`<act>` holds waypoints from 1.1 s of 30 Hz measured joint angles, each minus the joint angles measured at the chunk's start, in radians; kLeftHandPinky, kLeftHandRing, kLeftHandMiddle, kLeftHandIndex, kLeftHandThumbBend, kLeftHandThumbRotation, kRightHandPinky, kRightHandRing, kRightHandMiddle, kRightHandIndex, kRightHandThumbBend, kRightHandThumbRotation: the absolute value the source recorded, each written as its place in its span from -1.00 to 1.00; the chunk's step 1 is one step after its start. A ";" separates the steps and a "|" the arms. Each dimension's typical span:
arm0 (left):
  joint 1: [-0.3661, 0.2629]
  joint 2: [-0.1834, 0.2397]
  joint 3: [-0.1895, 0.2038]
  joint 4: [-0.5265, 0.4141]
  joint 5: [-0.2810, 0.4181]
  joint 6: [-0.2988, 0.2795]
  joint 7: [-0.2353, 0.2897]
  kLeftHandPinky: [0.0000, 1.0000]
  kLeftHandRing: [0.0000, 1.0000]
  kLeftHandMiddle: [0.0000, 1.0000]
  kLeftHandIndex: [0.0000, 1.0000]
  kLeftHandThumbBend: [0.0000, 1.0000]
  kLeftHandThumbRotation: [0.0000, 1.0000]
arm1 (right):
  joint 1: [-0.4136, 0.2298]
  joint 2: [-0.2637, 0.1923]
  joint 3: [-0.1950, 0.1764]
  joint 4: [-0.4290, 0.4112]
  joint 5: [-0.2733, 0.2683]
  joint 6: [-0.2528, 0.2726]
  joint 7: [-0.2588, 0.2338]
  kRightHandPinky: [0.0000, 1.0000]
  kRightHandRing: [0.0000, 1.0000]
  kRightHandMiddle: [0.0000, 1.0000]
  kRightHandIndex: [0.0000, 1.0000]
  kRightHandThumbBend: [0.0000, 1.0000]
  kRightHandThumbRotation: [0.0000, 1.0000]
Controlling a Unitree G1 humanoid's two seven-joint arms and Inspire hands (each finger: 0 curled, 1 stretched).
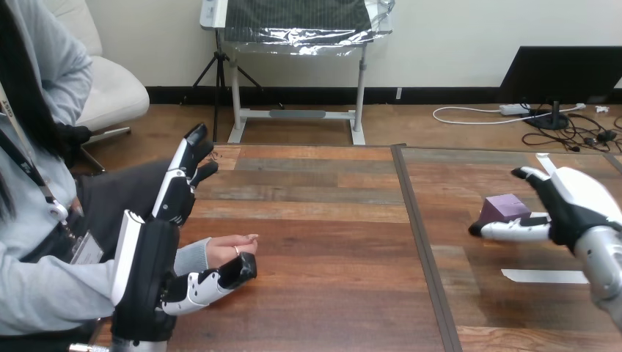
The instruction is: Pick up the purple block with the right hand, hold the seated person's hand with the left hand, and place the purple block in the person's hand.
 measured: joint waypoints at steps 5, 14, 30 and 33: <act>0.014 -0.004 0.000 -0.022 -0.001 0.001 -0.007 0.73 0.88 0.94 0.90 1.00 0.43 | 0.004 0.017 0.005 0.000 0.000 0.010 0.000 0.68 0.85 0.85 0.84 1.00 0.08; 0.036 -0.007 0.001 -0.056 0.000 0.010 -0.013 0.72 0.87 0.93 0.90 1.00 0.47 | 0.007 0.033 0.006 0.000 0.002 0.020 0.001 0.68 0.84 0.84 0.83 1.00 0.07; 0.069 -0.014 0.010 -0.098 0.000 0.037 -0.014 0.69 0.85 0.92 0.88 1.00 0.46 | 0.012 0.057 0.001 0.004 0.041 0.056 0.003 0.60 0.75 0.76 0.76 0.99 -0.26; 0.071 -0.015 0.009 -0.099 -0.005 0.037 -0.018 0.69 0.85 0.92 0.88 1.00 0.45 | 0.013 0.059 0.001 0.004 0.045 0.059 -0.008 0.58 0.73 0.74 0.73 0.99 -0.30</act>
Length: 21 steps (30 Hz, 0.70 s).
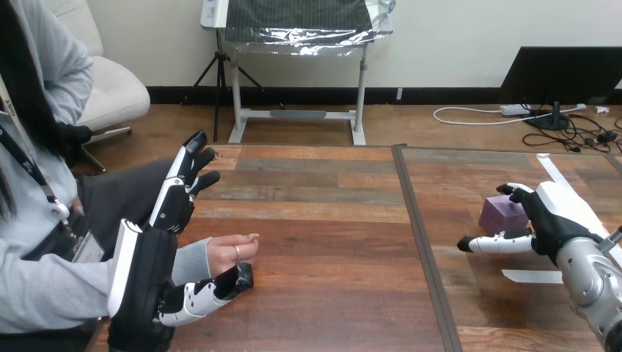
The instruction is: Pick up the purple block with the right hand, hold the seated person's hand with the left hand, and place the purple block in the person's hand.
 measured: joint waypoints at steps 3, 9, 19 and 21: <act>0.000 0.000 -0.003 0.000 -0.010 0.000 -0.006 0.69 0.86 0.92 0.88 1.00 0.44 | 0.000 0.001 -0.002 0.000 0.008 0.002 -0.007 0.55 0.69 0.71 0.70 0.98 -0.35; 0.000 0.000 -0.010 0.000 -0.037 -0.001 -0.025 0.70 0.87 0.93 0.88 1.00 0.42 | 0.000 0.001 -0.005 0.000 0.023 0.010 -0.020 0.42 0.57 0.62 0.64 0.93 -0.54; 0.000 0.000 -0.012 0.000 -0.063 -0.002 -0.053 0.71 0.87 0.93 0.88 1.00 0.42 | -0.001 0.001 -0.012 0.000 0.036 0.004 -0.051 0.15 0.34 0.44 0.51 0.84 -0.94; 0.000 0.000 -0.012 0.000 -0.066 -0.002 -0.057 0.71 0.87 0.92 0.88 1.00 0.43 | -0.001 0.001 -0.015 0.000 0.039 0.001 -0.057 0.15 0.33 0.42 0.48 0.83 -0.96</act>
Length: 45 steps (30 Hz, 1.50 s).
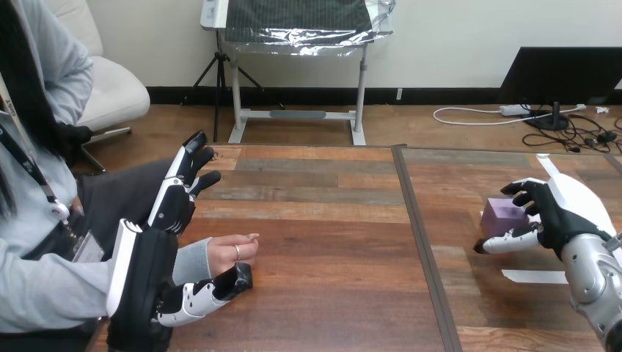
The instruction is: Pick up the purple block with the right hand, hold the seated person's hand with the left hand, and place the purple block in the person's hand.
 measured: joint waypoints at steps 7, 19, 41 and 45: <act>0.000 0.000 0.002 0.000 -0.005 0.000 -0.006 0.71 0.87 0.92 0.88 1.00 0.43 | 0.001 0.001 -0.004 0.000 0.011 -0.007 -0.013 0.11 0.26 0.37 0.38 0.83 -0.99; 0.000 -0.001 0.003 0.000 -0.005 -0.005 -0.011 0.70 0.86 0.91 0.87 1.00 0.42 | 0.016 0.008 -0.008 0.000 0.021 -0.033 -0.030 0.09 0.19 0.29 0.26 0.76 -1.00; -0.001 -0.001 0.004 0.000 -0.003 -0.038 -0.017 0.72 0.86 0.90 0.86 1.00 0.42 | 0.016 0.020 -0.017 0.000 0.034 -0.035 -0.049 0.05 0.15 0.23 0.20 0.76 -1.00; -0.002 -0.001 0.004 0.002 -0.002 -0.045 -0.017 0.72 0.85 0.89 0.86 1.00 0.42 | 0.016 0.024 -0.019 0.000 0.035 -0.037 -0.049 0.06 0.16 0.23 0.22 0.79 -1.00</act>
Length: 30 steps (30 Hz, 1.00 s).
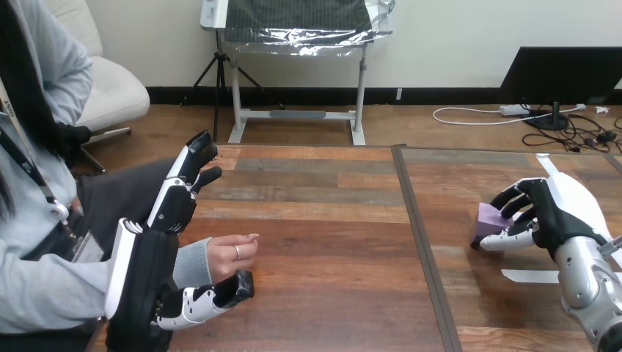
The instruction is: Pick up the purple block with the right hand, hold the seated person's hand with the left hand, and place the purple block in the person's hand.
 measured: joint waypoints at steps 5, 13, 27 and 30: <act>-0.003 0.000 0.001 0.000 0.002 -0.002 0.000 0.72 0.86 0.89 0.86 1.00 0.44 | 0.000 0.005 -0.008 0.000 0.013 -0.006 0.008 0.04 0.14 0.23 0.25 0.82 -1.00; -0.010 -0.001 0.009 0.001 0.018 -0.002 0.002 0.70 0.84 0.89 0.85 1.00 0.44 | 0.000 0.008 -0.009 0.000 0.021 -0.015 0.018 0.01 0.15 0.25 0.30 0.91 -1.00; -0.011 -0.009 0.023 0.007 0.043 -0.003 0.010 0.68 0.84 0.89 0.85 1.00 0.44 | 0.000 0.007 -0.010 -0.001 0.037 -0.039 0.036 0.08 0.24 0.34 0.39 1.00 -1.00; -0.013 -0.010 0.025 0.013 0.043 -0.005 0.010 0.69 0.85 0.90 0.85 1.00 0.43 | 0.001 0.006 -0.011 -0.001 0.039 -0.054 0.038 0.09 0.24 0.35 0.40 1.00 -1.00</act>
